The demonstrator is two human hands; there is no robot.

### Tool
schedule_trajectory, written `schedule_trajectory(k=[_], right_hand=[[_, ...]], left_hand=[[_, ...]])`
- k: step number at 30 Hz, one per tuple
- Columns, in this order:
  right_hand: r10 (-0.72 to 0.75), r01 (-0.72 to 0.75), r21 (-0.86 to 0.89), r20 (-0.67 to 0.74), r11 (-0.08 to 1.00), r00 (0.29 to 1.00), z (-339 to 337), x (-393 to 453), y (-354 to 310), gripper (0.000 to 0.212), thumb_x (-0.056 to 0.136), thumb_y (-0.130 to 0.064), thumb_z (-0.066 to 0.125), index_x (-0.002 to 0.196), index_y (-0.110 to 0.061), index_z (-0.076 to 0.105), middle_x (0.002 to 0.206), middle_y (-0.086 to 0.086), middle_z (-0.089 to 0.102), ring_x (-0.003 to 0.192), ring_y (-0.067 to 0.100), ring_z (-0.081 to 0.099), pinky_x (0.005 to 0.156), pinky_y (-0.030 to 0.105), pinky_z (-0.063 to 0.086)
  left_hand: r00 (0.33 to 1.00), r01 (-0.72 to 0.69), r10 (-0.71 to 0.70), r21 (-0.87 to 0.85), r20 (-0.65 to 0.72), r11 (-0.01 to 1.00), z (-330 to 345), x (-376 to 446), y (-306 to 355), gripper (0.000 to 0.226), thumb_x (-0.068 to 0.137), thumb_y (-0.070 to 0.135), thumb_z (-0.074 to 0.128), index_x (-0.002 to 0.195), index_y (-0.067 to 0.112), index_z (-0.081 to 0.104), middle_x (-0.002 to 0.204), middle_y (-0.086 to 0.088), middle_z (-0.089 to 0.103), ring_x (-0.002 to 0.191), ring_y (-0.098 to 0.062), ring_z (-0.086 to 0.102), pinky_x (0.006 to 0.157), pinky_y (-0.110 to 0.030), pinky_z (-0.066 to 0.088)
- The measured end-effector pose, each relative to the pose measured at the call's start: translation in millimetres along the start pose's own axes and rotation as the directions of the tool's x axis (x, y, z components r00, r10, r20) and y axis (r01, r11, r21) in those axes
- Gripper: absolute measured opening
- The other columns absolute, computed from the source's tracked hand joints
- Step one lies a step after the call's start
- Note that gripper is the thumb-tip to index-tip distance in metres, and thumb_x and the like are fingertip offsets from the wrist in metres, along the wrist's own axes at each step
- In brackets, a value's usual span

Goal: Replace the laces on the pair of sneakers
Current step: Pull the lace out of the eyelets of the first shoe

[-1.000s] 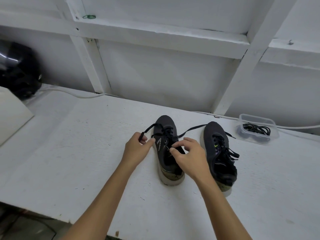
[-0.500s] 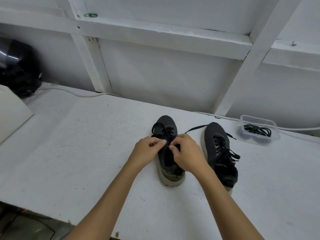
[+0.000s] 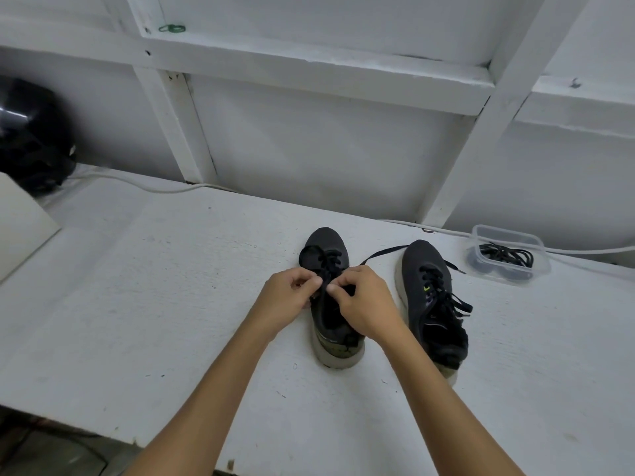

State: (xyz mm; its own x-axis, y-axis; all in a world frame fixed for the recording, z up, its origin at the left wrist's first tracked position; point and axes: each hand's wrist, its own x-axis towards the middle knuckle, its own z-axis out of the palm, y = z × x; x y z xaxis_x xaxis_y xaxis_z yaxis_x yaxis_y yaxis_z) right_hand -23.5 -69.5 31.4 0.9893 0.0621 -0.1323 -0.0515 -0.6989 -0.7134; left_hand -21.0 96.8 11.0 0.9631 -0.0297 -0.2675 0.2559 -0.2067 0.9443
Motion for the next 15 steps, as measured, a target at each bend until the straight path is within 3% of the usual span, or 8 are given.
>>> schedule_trajectory(k=[2,4,6,9,11,13,15], right_hand=[[-0.003,0.006,0.067,-0.053,0.998,0.999,-1.2,-4.0,2.9,0.011,0.096,-0.032,0.066,0.091,-0.025,0.072,0.096,-0.019,0.06,0.091,0.004,0.057,0.074,0.016,0.041],[0.072,-0.049,0.249,-0.084,0.967,0.994,-3.4,-8.3,8.8,0.007,0.095,-0.035,0.068,0.093,-0.028,0.069,0.102,-0.017,0.065,0.095,0.002,0.062,0.077,0.017,0.047],[0.178,-0.123,0.405,-0.1,0.906,0.979,-7.2,-13.0,15.8,0.01,0.095,-0.041,0.066,0.095,-0.031,0.067,0.103,-0.015,0.069,0.094,0.005,0.067,0.08,0.026,0.054],[0.262,-0.196,0.452,-0.087,0.87,0.961,-8.2,-17.5,28.6,0.017,0.097,-0.039,0.062,0.092,-0.026,0.071,0.094,-0.012,0.072,0.092,0.009,0.069,0.081,0.03,0.057],[0.301,-0.244,0.476,-0.044,0.845,0.953,-6.6,-18.8,35.5,0.021,0.096,-0.036,0.063,0.086,-0.022,0.075,0.086,-0.008,0.075,0.089,0.015,0.072,0.084,0.039,0.061],[0.323,-0.272,0.53,-0.005,0.803,0.946,-5.3,-18.6,38.7,0.022,0.096,-0.03,0.064,0.084,-0.018,0.077,0.082,-0.003,0.076,0.086,0.021,0.074,0.083,0.044,0.063],[0.328,-0.284,0.591,0.035,0.755,0.944,-4.2,-19.2,37.3,0.02,0.098,-0.021,0.065,0.086,-0.012,0.078,0.083,0.005,0.077,0.087,0.026,0.075,0.079,0.042,0.064]], left_hand=[[0.997,0.003,-0.005,-0.022,-0.073,1.0,-2.1,0.5,5.2,0.012,0.1,0.027,0.059,0.102,0.017,0.066,0.104,-0.002,0.07,0.084,-0.007,0.073,0.083,-0.036,0.062],[0.981,0.003,0.012,0.078,-0.191,0.997,-4.9,1.9,6.4,0.018,0.098,0.034,0.063,0.108,0.019,0.061,0.109,0.004,0.067,0.085,-0.003,0.069,0.078,-0.031,0.059],[0.969,0.029,0.037,0.258,-0.245,0.966,-5.8,3.5,0.5,0.041,0.089,0.043,0.071,0.122,0.022,0.057,0.12,0.008,0.058,0.103,-0.009,0.06,0.081,-0.024,0.048],[0.946,0.095,0.097,0.551,-0.308,0.829,0.5,0.9,-10.1,0.066,0.081,0.055,0.075,0.135,0.025,0.051,0.143,0.001,0.042,0.132,-0.022,0.04,0.095,-0.037,0.045],[0.918,0.117,0.17,0.655,-0.357,0.746,8.5,-5.0,-11.9,0.064,0.081,0.057,0.074,0.133,0.026,0.054,0.149,-0.002,0.036,0.138,-0.025,0.033,0.099,-0.046,0.045],[0.909,0.043,0.235,0.64,-0.344,0.768,14.0,-8.0,-12.1,0.043,0.086,0.05,0.071,0.119,0.024,0.063,0.136,0.001,0.049,0.125,-0.02,0.046,0.09,-0.041,0.05],[0.938,-0.031,0.206,0.523,-0.28,0.852,16.3,-9.0,-9.4,0.022,0.095,0.042,0.062,0.095,0.02,0.068,0.104,0.005,0.066,0.093,-0.012,0.062,0.074,-0.032,0.051]])
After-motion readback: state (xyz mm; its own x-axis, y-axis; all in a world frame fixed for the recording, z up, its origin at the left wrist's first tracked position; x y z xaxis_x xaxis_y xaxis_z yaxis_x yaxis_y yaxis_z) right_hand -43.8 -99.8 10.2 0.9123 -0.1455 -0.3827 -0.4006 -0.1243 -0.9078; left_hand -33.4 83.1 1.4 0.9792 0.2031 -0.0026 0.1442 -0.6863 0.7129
